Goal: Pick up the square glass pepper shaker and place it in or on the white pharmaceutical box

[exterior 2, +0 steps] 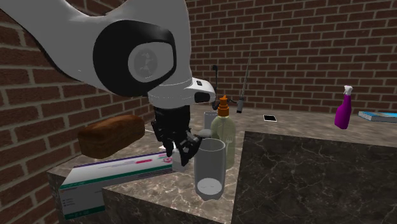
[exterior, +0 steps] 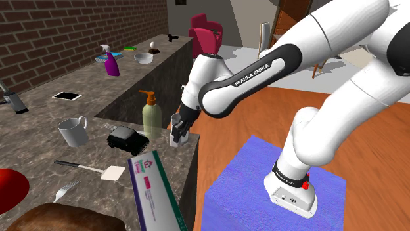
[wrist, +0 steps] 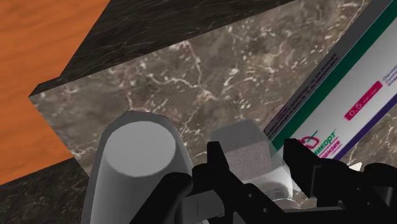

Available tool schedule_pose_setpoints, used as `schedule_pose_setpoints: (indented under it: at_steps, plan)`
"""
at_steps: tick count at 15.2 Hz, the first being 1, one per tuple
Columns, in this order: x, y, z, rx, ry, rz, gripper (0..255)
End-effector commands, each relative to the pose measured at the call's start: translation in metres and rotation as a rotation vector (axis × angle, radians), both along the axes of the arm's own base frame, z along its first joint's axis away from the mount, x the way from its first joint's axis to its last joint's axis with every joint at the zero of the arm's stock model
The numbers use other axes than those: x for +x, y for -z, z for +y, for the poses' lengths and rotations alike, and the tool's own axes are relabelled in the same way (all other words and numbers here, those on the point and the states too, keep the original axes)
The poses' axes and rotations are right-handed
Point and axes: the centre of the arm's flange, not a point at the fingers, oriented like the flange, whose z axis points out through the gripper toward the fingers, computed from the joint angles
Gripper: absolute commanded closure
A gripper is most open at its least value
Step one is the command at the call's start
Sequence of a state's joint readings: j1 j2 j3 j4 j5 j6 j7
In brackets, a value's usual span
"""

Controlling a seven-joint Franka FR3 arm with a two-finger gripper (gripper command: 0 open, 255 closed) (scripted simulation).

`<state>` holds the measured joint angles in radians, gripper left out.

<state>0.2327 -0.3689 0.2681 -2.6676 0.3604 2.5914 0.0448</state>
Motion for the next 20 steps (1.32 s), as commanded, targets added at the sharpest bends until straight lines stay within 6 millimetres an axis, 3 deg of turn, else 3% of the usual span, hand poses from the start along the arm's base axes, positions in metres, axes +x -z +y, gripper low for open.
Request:
schedule_pose_setpoints:
  at_steps: [1,20]
  plan:
    - [0.000,-0.011,0.000,0.000,0.000,0.000,255]
    - [0.000,-0.111,0.000,0.000,0.000,0.000,255]
